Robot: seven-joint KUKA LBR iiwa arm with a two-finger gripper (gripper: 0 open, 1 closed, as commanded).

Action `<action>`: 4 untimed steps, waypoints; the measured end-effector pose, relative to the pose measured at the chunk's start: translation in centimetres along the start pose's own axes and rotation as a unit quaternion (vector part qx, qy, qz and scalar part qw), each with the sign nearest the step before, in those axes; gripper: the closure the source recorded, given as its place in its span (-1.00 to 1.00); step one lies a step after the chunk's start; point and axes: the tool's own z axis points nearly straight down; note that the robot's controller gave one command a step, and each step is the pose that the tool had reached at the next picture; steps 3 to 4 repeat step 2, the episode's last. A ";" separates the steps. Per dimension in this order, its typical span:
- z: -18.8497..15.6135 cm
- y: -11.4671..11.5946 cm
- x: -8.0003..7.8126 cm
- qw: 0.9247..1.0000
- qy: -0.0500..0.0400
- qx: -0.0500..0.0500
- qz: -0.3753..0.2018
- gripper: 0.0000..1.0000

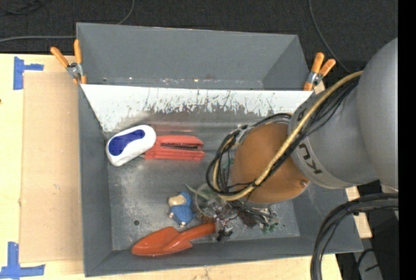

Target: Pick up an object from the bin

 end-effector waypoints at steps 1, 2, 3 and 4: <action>0.0 0.0 0.0 1.000 0.000 0.000 0.000 1.00; -1.6 0.2 0.4 1.000 0.007 -0.002 0.000 1.00; -1.6 0.2 0.4 1.000 0.007 -0.002 0.000 1.00; -1.6 0.2 0.4 1.000 0.007 -0.002 0.000 1.00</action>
Offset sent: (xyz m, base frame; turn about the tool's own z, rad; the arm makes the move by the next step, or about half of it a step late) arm 0.0000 0.0000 0.1021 -0.0003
